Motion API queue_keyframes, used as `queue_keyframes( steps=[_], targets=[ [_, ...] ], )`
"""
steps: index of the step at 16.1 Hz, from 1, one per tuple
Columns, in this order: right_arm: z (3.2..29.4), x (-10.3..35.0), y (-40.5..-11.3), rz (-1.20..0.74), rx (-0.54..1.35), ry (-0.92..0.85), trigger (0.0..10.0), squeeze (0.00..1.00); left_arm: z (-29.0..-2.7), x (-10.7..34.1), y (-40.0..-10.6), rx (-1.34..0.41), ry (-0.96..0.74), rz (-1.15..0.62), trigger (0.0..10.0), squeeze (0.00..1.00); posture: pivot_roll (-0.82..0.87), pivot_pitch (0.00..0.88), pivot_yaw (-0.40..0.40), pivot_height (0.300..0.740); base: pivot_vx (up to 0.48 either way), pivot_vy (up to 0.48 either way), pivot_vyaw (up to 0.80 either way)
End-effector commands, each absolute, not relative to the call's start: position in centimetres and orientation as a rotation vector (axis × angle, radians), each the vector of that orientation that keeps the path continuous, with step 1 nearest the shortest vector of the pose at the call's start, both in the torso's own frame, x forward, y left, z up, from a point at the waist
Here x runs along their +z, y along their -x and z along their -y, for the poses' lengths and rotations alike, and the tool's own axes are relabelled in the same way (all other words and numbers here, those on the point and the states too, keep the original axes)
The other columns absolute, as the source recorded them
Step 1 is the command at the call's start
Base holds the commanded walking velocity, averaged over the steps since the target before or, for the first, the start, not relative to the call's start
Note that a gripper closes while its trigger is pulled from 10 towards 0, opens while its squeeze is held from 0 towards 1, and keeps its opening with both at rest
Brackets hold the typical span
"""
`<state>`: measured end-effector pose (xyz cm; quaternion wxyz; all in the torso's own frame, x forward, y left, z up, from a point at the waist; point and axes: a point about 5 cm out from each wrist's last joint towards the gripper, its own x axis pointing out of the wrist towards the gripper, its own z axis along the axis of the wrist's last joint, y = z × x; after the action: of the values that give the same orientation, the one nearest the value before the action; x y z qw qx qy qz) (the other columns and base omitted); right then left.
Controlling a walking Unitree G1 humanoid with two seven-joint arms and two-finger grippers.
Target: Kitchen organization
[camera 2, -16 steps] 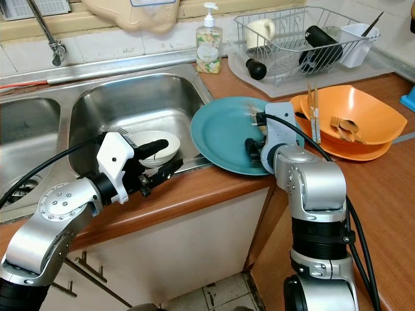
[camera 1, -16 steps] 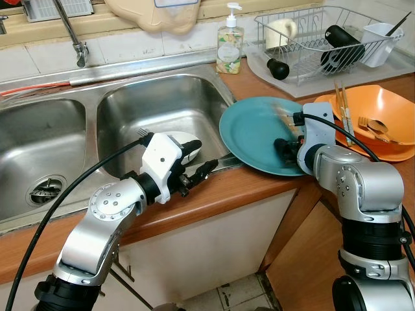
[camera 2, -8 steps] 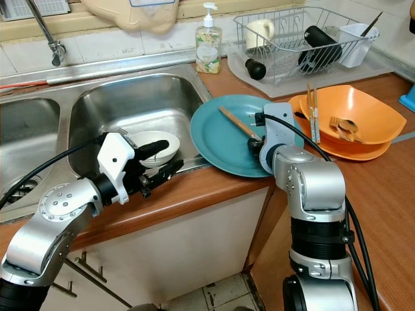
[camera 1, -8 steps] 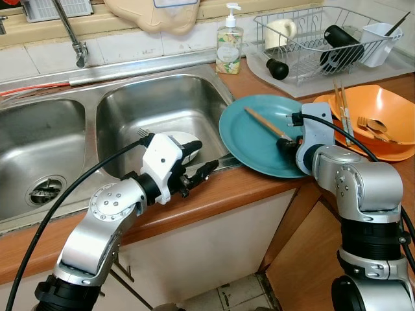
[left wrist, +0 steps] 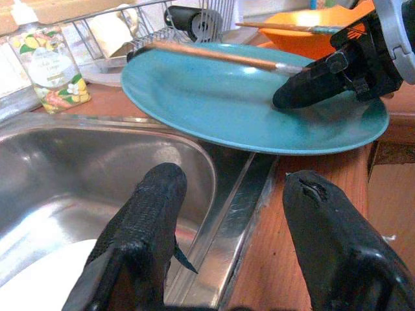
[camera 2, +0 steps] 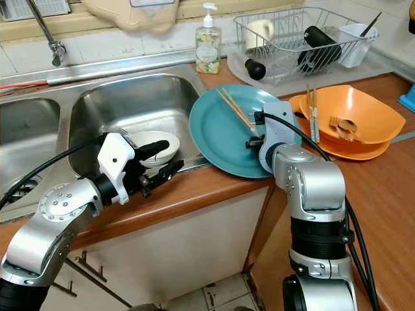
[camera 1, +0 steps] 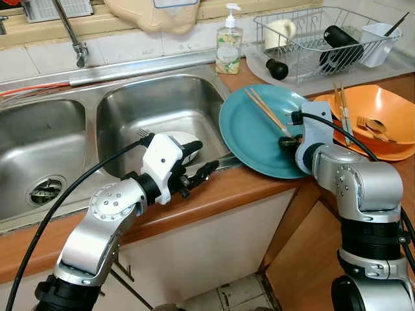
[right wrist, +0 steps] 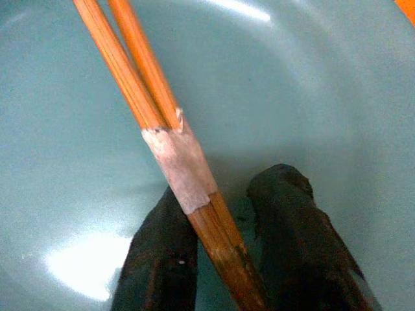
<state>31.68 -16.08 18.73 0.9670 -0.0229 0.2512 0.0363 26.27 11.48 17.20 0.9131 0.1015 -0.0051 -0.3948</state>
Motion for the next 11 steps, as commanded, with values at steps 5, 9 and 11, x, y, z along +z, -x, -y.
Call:
queue_keyframes(
  steps=[5,9,11],
  targets=[
    [15.77,19.49,-32.01,-0.462,0.099,0.04,0.0,0.0,-11.4,17.41,-26.15,-0.822,-0.224,0.017,10.0,0.0,-0.02,0.0,0.05,0.74,0.0,0.0,0.0],
    [15.77,19.83,-32.05,-0.434,0.103,0.043,0.0,0.0,-11.39,17.4,-26.16,-0.822,-0.223,0.017,10.0,0.0,-0.02,0.0,0.05,0.74,0.0,0.0,0.0],
    [15.82,19.99,-32.08,-0.426,0.102,0.044,0.0,0.0,-11.37,17.41,-26.18,-0.821,-0.222,0.018,10.0,0.0,-0.03,0.0,0.049,0.74,0.0,0.0,0.0]
  ],
)
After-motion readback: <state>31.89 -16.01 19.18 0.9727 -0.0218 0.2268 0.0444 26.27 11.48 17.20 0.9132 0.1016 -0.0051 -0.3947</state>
